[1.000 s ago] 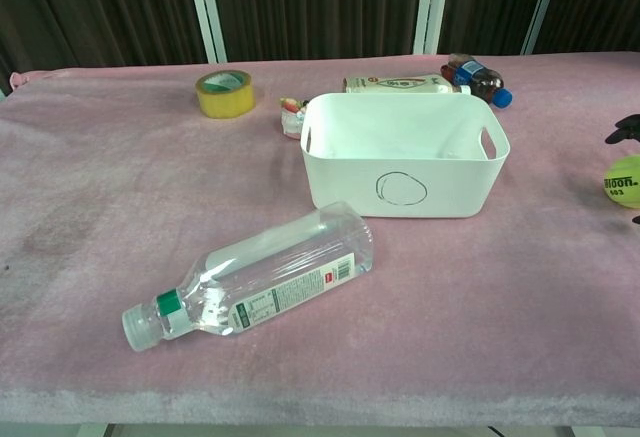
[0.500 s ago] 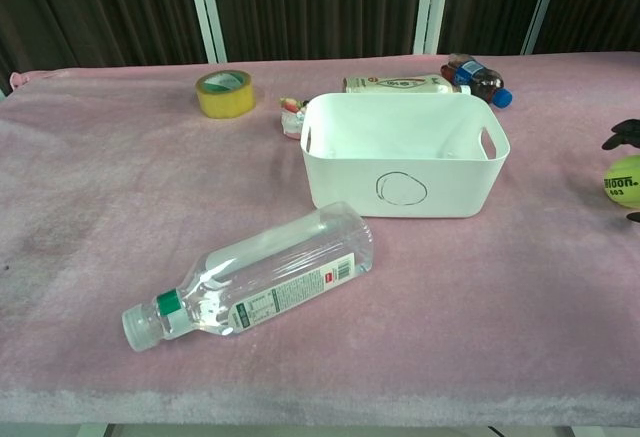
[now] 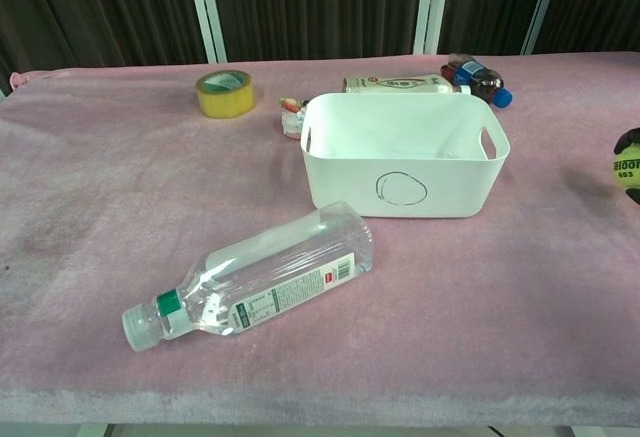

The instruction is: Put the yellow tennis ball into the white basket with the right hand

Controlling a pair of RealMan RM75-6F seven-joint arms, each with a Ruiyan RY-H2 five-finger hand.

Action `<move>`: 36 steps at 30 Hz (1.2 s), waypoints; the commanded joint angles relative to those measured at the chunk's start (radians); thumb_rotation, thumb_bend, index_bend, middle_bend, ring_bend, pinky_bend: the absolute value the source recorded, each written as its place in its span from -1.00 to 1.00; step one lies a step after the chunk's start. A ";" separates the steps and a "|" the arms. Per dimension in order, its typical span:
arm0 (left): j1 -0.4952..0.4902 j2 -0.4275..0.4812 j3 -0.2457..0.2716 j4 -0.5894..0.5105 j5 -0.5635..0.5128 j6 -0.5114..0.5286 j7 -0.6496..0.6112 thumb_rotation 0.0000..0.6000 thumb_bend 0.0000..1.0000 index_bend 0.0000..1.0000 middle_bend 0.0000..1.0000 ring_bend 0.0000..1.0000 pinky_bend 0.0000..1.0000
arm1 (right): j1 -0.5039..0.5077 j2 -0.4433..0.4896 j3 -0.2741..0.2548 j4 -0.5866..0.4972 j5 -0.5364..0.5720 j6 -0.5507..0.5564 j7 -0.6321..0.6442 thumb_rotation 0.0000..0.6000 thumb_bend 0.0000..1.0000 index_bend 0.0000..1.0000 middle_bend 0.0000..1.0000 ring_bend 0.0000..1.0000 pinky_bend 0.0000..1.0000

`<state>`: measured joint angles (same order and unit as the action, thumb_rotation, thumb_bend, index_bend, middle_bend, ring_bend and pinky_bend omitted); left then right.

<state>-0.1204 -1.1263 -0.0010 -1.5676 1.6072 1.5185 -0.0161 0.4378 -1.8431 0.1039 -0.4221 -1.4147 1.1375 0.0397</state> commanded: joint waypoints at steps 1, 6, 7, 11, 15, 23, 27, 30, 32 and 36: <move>0.000 0.000 0.000 0.000 0.001 0.000 -0.001 1.00 -0.37 -0.53 -0.62 -0.90 -0.52 | -0.011 -0.008 0.010 0.000 -0.006 0.068 0.028 1.00 1.00 0.68 0.00 0.14 0.79; 0.000 0.000 -0.001 -0.001 0.000 -0.002 0.003 1.00 -0.37 -0.53 -0.62 -0.90 -0.52 | -0.039 -0.012 0.031 -0.052 -0.041 0.329 0.035 1.00 1.00 0.69 0.00 0.14 0.78; 0.000 -0.001 -0.001 -0.001 0.000 -0.003 0.003 1.00 -0.38 -0.53 -0.62 -0.90 -0.52 | -0.041 -0.010 0.034 -0.070 -0.050 0.374 0.033 1.00 1.00 0.69 0.00 0.14 0.78; 0.000 -0.001 0.000 -0.002 0.002 -0.003 0.006 1.00 -0.37 -0.53 -0.61 -0.90 -0.52 | -0.017 0.029 0.033 -0.195 -0.107 0.493 0.064 1.00 1.00 0.68 0.00 0.14 0.78; 0.000 -0.002 -0.001 -0.002 0.003 -0.003 0.009 1.00 -0.37 -0.53 -0.62 -0.90 -0.52 | 0.032 0.082 0.037 -0.327 -0.131 0.456 0.044 1.00 1.00 0.64 0.00 0.13 0.72; -0.001 -0.002 -0.003 -0.001 -0.005 -0.007 0.008 1.00 -0.37 -0.53 -0.61 -0.90 -0.52 | 0.133 0.101 0.071 -0.446 -0.062 0.198 -0.031 1.00 0.09 -0.16 -0.42 -0.63 -0.22; 0.000 -0.001 -0.005 -0.001 -0.008 -0.007 0.004 1.00 -0.37 -0.53 -0.61 -0.90 -0.52 | 0.148 0.102 0.068 -0.472 -0.055 0.151 -0.031 1.00 -0.38 -0.58 -0.80 -0.99 -0.70; 0.001 0.001 -0.003 -0.002 -0.004 -0.005 0.001 1.00 -0.37 -0.53 -0.61 -0.90 -0.52 | 0.139 0.112 0.050 -0.483 -0.078 0.171 -0.013 1.00 -0.49 -0.75 -0.94 -1.00 -0.76; 0.002 0.002 -0.003 -0.002 -0.002 -0.002 0.001 1.00 -0.37 -0.53 -0.61 -0.90 -0.52 | 0.124 0.124 0.038 -0.488 -0.092 0.198 0.002 1.00 -0.50 -0.79 -0.95 -1.00 -0.77; 0.004 0.003 -0.004 -0.003 -0.003 0.001 -0.001 1.00 -0.37 -0.53 -0.61 -0.90 -0.52 | 0.077 0.167 0.012 -0.523 -0.114 0.255 0.032 1.00 -0.49 -0.79 -0.95 -1.00 -0.78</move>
<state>-0.1168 -1.1238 -0.0047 -1.5706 1.6043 1.5190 -0.0166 0.5364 -1.6963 0.1304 -0.9274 -1.5166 1.3705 0.0574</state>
